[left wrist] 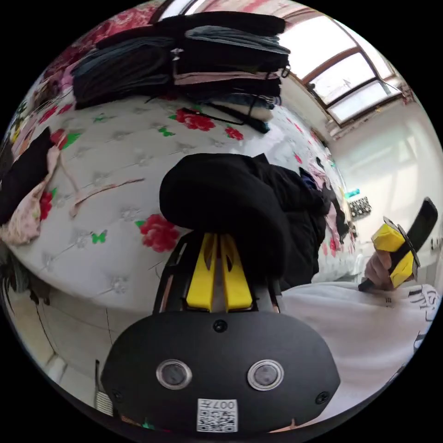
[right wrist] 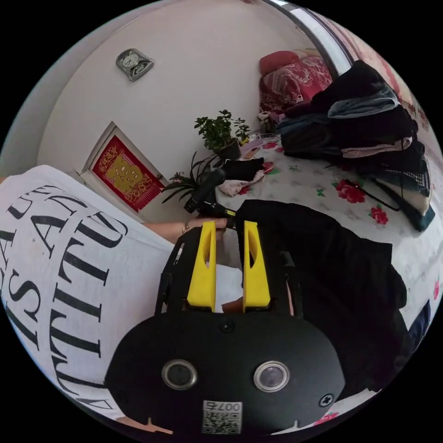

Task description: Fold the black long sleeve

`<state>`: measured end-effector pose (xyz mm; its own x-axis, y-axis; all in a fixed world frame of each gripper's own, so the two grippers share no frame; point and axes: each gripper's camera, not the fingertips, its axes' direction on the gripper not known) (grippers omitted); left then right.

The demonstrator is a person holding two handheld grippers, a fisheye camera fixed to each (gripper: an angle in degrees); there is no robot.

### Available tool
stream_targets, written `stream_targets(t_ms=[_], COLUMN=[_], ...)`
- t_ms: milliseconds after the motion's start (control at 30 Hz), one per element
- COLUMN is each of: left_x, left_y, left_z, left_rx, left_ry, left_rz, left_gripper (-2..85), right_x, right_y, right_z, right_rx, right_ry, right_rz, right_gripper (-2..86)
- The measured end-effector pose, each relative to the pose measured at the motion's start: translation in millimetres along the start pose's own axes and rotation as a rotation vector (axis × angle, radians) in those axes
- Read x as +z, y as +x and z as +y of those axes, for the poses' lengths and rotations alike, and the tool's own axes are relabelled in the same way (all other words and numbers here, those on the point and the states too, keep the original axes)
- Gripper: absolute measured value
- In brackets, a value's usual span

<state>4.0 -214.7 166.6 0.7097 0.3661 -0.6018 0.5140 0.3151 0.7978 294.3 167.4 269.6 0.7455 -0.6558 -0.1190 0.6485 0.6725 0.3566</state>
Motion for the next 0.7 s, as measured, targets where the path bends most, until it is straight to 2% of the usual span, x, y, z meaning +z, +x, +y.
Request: stream_targets(t_ms=[67,167,300,367,467,567,633,700], left_x=[-20.9,-47.7,-59.4,-49.4,-13.4,27.6,65.9,88.8], left_y=[-31.8,-61.4,-45.2,-22.0,29.4,93.2,141.8,174.3], left_z=[16.9,46.8,74.4,78.2,78.5,78.6,81.4,89.2], left_rx=[-0.076,-0.134,-0.025,0.065,0.208,0.395,0.509,0.612], left_ry=[0.062,0.117,0.116,0.082,-0.025,-0.136,-0.298,-0.396], left_rz=[0.037,0.02,-0.013,0.013,0.069,0.13,0.218,0.14], left_gripper=[-0.5,1.1,2.1,2.2,1.6,4.6,8.8,10.7], right_x=[-2.8,-13.4,-54.4,-72.6,-89.2,-85.5,-67.9,-53.5], right_y=[8.8,49.7,111.0,124.2,136.7,148.2,156.5,145.5], right_z=[8.9,47.0,148.2,193.5,251.4,287.3,296.2,281.5], right_rx=[0.034,0.233,0.662,0.809,1.001,1.127,1.161,1.112], right_ry=[-0.001,-0.038,-0.011,0.003,-0.015,-0.014,-0.032,-0.07], right_rz=[0.096,0.227,0.379,0.431,0.534,0.514,0.434,0.569], right_gripper=[6.0,7.1,8.7,9.4,10.0,9.8,8.9,4.8])
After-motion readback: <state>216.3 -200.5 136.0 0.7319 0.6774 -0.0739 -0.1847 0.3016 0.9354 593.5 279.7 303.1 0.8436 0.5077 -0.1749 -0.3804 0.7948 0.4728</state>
